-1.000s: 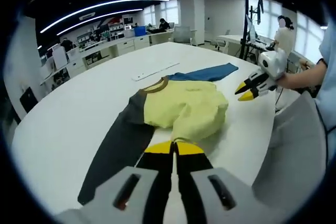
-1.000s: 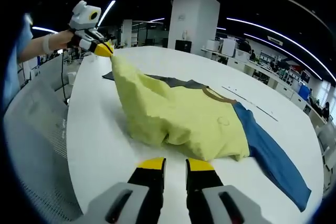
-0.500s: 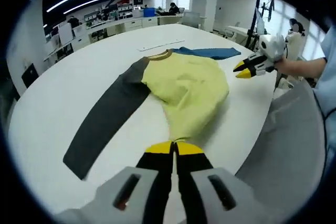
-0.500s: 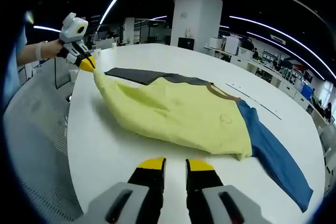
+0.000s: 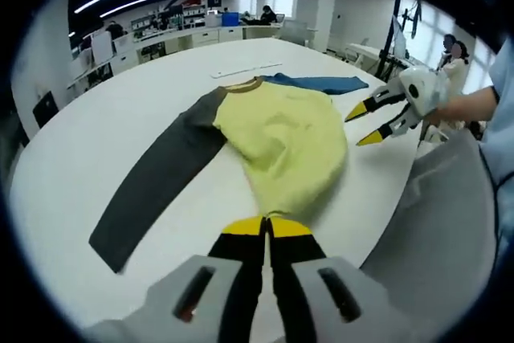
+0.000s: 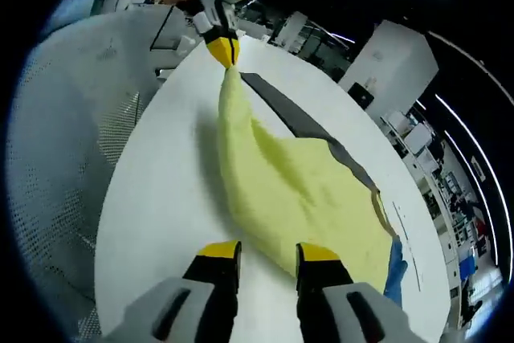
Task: Fold the garment on the visible template until the final outline fits inside the template.
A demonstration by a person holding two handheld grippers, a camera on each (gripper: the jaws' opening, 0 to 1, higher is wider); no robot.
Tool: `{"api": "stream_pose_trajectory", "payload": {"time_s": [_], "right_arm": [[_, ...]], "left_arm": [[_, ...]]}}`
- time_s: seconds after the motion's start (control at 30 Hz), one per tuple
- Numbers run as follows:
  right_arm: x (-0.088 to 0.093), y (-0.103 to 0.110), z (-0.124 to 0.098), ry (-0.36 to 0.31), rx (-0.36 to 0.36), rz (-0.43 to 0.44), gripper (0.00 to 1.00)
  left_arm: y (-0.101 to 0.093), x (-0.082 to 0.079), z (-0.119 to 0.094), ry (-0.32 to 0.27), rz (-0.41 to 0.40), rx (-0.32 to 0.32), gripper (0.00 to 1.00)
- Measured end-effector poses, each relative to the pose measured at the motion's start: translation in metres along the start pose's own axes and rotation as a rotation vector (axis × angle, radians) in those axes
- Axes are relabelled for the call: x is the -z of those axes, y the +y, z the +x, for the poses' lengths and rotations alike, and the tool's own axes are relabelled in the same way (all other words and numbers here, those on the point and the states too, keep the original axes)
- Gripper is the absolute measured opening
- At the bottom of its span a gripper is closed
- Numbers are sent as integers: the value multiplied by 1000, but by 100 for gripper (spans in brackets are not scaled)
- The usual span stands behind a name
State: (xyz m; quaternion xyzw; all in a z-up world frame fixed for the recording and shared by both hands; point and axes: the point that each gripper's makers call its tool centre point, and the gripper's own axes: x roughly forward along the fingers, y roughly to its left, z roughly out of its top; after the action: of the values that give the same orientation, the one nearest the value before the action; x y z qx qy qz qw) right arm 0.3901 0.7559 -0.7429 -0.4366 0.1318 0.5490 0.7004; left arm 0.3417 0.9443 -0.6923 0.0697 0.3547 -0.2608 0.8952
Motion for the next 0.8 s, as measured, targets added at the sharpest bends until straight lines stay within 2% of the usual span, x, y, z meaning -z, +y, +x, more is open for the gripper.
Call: {"api": "stream_pose_trajectory", "payload": {"time_s": [0.07,0.2,0.33,0.43,0.5,0.67,0.8], "right_arm": [[-8,3,8,-11,-18,-19,25],[-7,3,20,20,-14,-101,22],[-3,-4,18,29,1,-82,14],[0,-8,16,29,-5,-66,0],[-1,-11,14,15,-9,-54,0],[-14,-41,6,-21,14,-7,0],[-22,-78,4,-49,51,71,0]], "left_arm": [[1,-1,0,-3,1,-2,0],[2,-3,0,-6,4,-2,0],[4,-4,-2,-14,0,-6,0],[5,-5,-2,-21,-1,-9,0],[6,-7,-1,-25,-1,-10,0],[16,-20,2,-47,5,-22,0],[29,-44,6,-96,8,-36,0]]}}
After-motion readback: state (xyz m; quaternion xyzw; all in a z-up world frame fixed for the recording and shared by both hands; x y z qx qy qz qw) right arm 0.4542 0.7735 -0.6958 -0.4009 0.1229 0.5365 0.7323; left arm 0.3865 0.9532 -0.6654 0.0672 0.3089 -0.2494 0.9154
